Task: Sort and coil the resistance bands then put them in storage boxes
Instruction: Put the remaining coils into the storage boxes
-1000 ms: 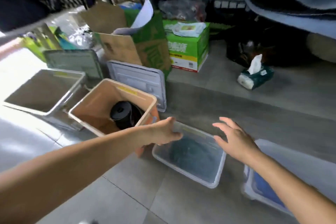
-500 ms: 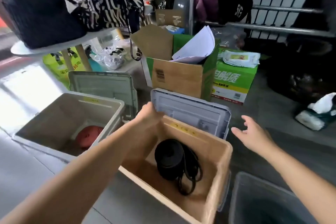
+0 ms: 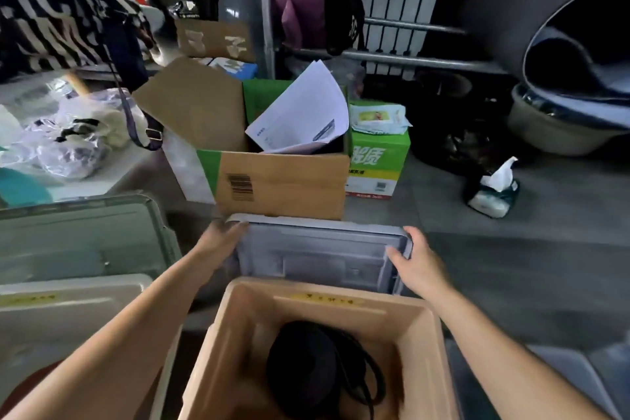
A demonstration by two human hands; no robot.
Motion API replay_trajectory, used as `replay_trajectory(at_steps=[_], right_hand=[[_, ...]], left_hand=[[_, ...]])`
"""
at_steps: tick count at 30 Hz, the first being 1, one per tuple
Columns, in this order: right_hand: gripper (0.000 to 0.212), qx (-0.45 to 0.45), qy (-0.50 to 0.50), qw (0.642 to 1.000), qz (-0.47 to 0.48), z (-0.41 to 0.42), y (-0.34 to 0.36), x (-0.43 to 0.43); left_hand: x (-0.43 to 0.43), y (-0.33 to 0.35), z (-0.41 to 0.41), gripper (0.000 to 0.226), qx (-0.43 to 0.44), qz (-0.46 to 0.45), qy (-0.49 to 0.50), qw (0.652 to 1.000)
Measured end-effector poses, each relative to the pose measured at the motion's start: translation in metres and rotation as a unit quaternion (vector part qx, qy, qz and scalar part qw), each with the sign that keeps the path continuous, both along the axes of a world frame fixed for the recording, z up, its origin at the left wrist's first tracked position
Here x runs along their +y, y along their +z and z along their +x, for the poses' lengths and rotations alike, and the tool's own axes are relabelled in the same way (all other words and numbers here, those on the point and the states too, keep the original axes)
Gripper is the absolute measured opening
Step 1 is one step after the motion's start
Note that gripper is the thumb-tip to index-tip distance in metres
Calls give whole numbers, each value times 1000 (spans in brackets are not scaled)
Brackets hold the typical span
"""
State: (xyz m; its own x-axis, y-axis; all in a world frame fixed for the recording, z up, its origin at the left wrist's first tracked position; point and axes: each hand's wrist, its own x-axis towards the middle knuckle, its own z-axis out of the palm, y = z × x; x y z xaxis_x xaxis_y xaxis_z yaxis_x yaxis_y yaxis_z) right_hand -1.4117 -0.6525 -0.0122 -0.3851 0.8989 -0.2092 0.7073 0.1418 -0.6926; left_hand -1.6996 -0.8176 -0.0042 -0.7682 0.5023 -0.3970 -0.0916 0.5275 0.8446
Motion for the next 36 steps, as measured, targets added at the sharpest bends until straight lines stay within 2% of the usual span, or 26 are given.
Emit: replay_trajectory(at_steps=[3, 7, 10, 12, 14, 16, 19, 23, 26, 30, 33, 34, 36], right_hand=[[44, 81, -37, 995, 38, 2, 12, -7], [28, 193, -85, 973, 97, 21, 43, -31], [16, 269, -81, 954, 103, 44, 60, -67], [6, 295, -83, 944, 126, 59, 61, -92], [12, 311, -94, 935, 141, 78, 55, -114], [17, 320, -103, 935, 113, 97, 45, -138], [24, 290, -99, 945, 115, 124, 22, -174], [37, 251, -62, 956, 140, 150, -9, -203], [45, 233, -52, 968, 74, 166, -29, -210], [34, 180, -67, 981, 39, 163, -29, -193], [66, 89, -54, 994, -26, 147, -21, -175], [70, 75, -58, 994, -54, 142, -20, -172], [67, 72, -92, 986, -121, 136, -21, -167]], left_hand=[[-10, 11, 2, 31, 12, 89, 21, 996], [-46, 52, 13, 42, 24, 188, -10, 982], [-73, 64, 35, 27, -4, 197, 64, 978], [-89, 58, 57, 28, 21, 183, 78, 980], [-110, 47, 83, 30, 63, 181, 91, 977], [-134, 41, 108, 24, 96, 193, 101, 971], [-170, 32, 139, 8, 141, 168, 88, 972], [-208, 9, 163, 9, 181, 105, 69, 975], [-222, -11, 171, 18, 130, 30, 36, 990], [-207, -18, 156, 33, 172, -10, 53, 984], [-182, -19, 137, 27, 205, -29, 29, 978], [-178, -23, 131, 31, 197, -41, 24, 979], [-180, -32, 126, 54, 127, -69, 41, 989]])
